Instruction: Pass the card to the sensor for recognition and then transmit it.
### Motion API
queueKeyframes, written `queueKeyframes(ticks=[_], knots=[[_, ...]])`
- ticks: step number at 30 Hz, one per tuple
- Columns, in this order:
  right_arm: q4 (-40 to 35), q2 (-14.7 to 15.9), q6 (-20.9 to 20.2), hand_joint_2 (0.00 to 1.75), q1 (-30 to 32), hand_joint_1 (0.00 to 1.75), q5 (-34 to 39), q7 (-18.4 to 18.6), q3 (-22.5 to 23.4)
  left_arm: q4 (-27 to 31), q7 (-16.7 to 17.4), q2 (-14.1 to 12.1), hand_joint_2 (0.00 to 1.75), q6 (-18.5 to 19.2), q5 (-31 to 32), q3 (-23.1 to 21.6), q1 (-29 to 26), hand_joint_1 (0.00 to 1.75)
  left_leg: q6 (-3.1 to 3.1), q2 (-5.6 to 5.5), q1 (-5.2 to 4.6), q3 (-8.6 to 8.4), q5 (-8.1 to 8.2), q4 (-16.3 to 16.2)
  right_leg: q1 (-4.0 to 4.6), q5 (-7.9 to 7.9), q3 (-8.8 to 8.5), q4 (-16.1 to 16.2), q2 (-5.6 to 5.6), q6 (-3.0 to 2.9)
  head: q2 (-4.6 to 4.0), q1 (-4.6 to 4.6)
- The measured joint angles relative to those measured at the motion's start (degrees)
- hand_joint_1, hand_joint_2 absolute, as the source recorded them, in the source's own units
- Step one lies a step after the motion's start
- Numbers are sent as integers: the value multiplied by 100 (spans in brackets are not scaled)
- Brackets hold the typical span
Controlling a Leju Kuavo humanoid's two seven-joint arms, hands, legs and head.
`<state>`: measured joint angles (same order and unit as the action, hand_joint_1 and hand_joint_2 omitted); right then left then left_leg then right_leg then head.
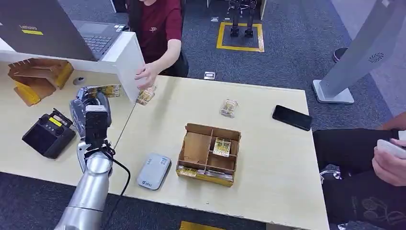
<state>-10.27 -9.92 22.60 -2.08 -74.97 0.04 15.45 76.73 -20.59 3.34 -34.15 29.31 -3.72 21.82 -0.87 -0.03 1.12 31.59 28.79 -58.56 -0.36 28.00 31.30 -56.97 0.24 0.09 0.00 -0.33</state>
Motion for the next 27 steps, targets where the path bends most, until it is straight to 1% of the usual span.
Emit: queueKeyframes(ticks=[2,7,13,22,23,27], knots=[[-4,0,-24,175,-10,0,-44,0,-7,-225,-66,2,175,-188,105,55,169,175,0,0,0,0,0,0,0,0,0,0,0,0,0,0],[-7,0,-42,175,-38,0,-68,-9,-28,-768,-230,37,175,-473,337,149,507,175,0,1,0,-1,-1,-1,0,-1,0,0,1,0,0,0],[-9,0,-48,175,-51,0,-94,-4,-31,-1126,-361,153,175,-495,645,273,617,175,0,1,0,0,0,-1,0,-1,1,0,3,0,0,0],[-15,0,-48,175,-52,0,-107,-7,-31,-1371,-477,249,175,-497,704,411,660,175,0,2,0,0,0,-1,0,-1,1,0,2,0,0,0],[-15,0,-48,175,-52,0,-109,-9,-31,-1387,-479,252,175,-497,704,420,661,0,0,2,0,0,0,-2,0,-1,1,0,2,0,0,0],[-20,0,-46,175,-51,0,-107,-22,-31,-1426,-512,254,175,-427,581,435,662,0,0,3,0,0,0,-2,0,-1,1,-1,4,0,0,0]])
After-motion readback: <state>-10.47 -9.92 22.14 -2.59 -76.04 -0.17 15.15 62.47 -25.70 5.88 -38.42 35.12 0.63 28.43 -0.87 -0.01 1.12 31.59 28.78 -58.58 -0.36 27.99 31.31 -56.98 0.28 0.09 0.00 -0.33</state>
